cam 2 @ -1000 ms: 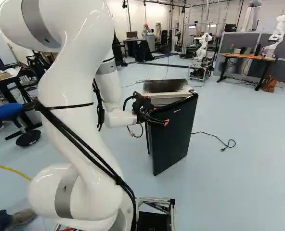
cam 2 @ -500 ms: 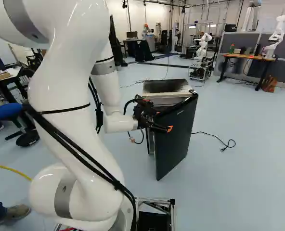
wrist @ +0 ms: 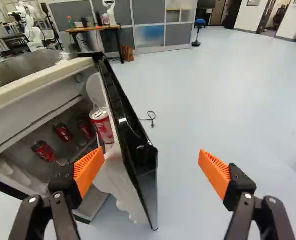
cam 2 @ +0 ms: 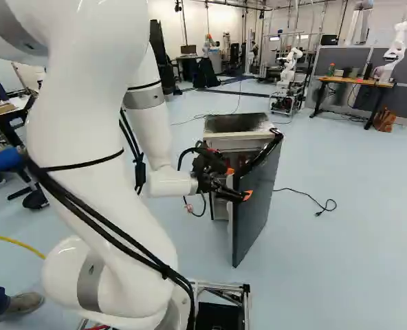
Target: Grab a drink from the fridge
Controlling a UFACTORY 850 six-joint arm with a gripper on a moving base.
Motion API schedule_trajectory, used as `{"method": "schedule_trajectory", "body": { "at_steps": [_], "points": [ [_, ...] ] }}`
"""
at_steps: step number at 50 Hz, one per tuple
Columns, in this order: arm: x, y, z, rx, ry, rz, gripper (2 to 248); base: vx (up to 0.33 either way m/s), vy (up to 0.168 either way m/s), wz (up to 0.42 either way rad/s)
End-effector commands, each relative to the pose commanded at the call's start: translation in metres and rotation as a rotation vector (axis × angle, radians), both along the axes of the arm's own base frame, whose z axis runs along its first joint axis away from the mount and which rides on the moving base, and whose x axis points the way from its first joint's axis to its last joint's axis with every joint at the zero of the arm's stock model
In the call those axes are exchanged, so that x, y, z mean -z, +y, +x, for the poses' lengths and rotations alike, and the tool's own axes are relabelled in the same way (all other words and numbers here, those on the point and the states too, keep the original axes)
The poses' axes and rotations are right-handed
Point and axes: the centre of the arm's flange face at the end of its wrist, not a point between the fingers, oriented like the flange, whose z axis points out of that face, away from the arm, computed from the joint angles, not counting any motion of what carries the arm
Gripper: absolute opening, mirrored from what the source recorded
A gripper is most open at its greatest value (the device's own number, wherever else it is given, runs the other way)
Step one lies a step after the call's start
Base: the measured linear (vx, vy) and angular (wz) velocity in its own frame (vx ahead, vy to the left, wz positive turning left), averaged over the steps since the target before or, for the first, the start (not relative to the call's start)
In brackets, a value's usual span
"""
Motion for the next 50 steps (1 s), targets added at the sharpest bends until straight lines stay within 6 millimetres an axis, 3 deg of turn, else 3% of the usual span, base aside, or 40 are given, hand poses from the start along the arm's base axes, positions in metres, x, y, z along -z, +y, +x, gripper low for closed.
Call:
{"method": "schedule_trajectory", "body": {
  "at_steps": [24,50],
  "points": [
    [-0.001,-0.018,-0.036,0.097,0.017,0.002,247,0.0,0.0,0.0],
    [0.0,-0.06,-0.02,0.234,-0.003,0.001,247,0.0,0.0,0.0]
  ]
}}
